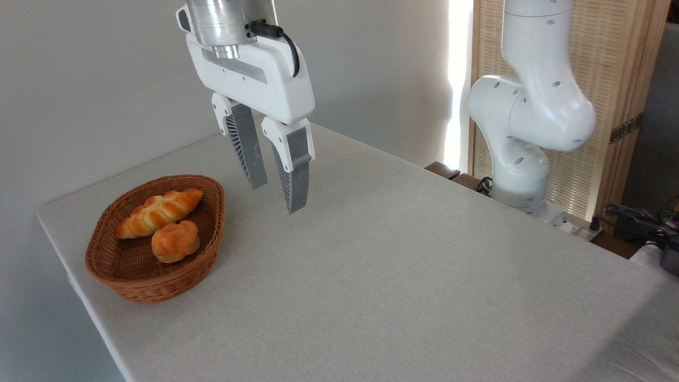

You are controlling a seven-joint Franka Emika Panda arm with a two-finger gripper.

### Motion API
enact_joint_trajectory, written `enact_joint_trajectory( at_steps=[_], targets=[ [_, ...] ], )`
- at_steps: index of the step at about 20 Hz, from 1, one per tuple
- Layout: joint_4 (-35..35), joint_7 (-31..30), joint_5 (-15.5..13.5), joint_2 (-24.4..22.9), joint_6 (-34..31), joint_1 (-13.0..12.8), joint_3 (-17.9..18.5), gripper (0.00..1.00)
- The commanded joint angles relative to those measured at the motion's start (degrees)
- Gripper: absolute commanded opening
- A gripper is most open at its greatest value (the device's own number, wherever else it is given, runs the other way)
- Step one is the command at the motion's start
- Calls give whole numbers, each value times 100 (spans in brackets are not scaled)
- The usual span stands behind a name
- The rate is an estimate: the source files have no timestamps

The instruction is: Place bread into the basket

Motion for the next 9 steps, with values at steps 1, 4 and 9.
enact_joint_trajectory(
  at_steps=[1,4,9],
  targets=[
    [-16,74,55,-33,89,55,-81,100],
    [-16,83,55,-33,116,55,-81,100],
    [-7,92,38,-24,124,55,-81,100]
  ],
)
